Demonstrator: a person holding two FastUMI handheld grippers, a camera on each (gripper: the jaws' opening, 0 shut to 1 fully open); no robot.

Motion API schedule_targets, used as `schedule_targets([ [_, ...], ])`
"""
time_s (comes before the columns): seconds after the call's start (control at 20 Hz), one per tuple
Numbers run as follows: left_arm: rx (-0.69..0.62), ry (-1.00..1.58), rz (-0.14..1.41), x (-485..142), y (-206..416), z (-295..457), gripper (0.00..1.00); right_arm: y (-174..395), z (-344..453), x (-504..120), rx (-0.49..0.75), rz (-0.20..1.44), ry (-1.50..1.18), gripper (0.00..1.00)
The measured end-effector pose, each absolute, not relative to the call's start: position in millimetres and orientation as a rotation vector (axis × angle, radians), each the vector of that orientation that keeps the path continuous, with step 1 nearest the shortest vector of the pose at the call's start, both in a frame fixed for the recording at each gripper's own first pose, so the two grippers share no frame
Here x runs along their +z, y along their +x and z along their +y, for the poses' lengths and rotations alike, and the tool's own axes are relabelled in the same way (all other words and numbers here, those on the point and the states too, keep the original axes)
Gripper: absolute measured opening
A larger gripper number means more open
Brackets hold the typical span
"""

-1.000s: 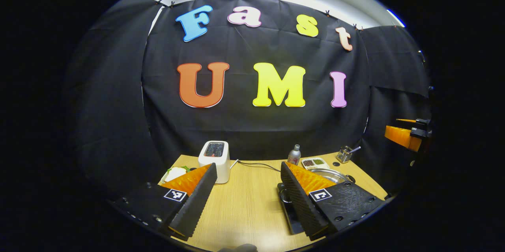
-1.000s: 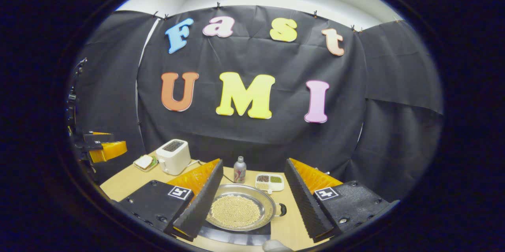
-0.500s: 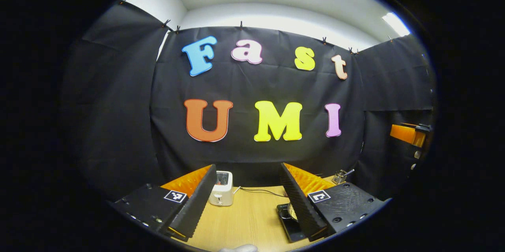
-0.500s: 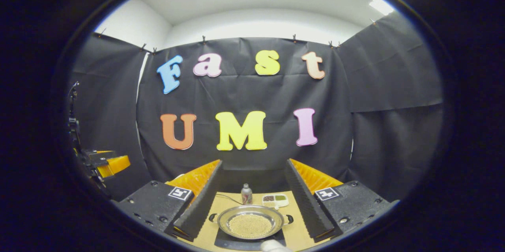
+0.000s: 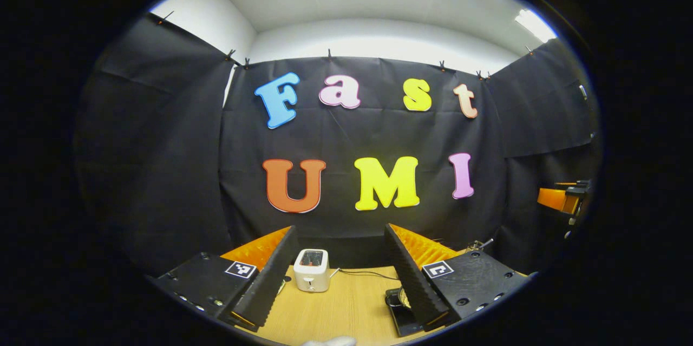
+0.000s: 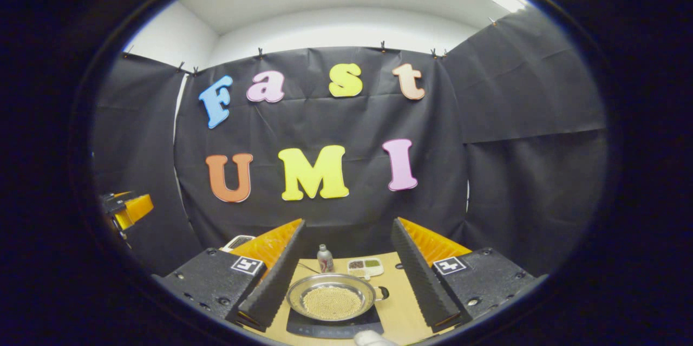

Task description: First push the handle of the pot to place it horizontally, then grasp the pot with both hands and set it on the induction cooktop.

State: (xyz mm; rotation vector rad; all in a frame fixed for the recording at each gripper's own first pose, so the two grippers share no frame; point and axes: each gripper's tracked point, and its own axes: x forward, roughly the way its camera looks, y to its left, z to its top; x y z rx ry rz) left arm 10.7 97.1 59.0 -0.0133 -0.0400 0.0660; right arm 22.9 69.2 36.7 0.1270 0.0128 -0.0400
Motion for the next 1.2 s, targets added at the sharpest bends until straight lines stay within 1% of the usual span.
schedule_targets([
  [0.15,0.053,0.004,-0.052,66,-2,87,0.95,20,65,35,-0.032,0.022,0.113,0.97],
  [0.45,-0.005,-0.017,-0.046,64,-4,48,0.95,19,63,41,0.001,0.0,0.075,0.97],
  [0.6,-0.013,-0.026,-0.042,66,-8,38,0.95,15,60,42,0.01,-0.006,0.074,0.97],
  [0.65,-0.016,-0.027,-0.04,65,-11,34,1.0,14,59,42,0.012,-0.008,0.073,0.97],
  [0.7,-0.018,-0.021,-0.042,64,-11,31,0.95,12,57,41,0.014,-0.007,0.071,0.97],
  [1.2,0.006,-0.006,-0.025,61,-20,25,0.95,5,43,37,0.023,0.004,0.063,0.97],
])
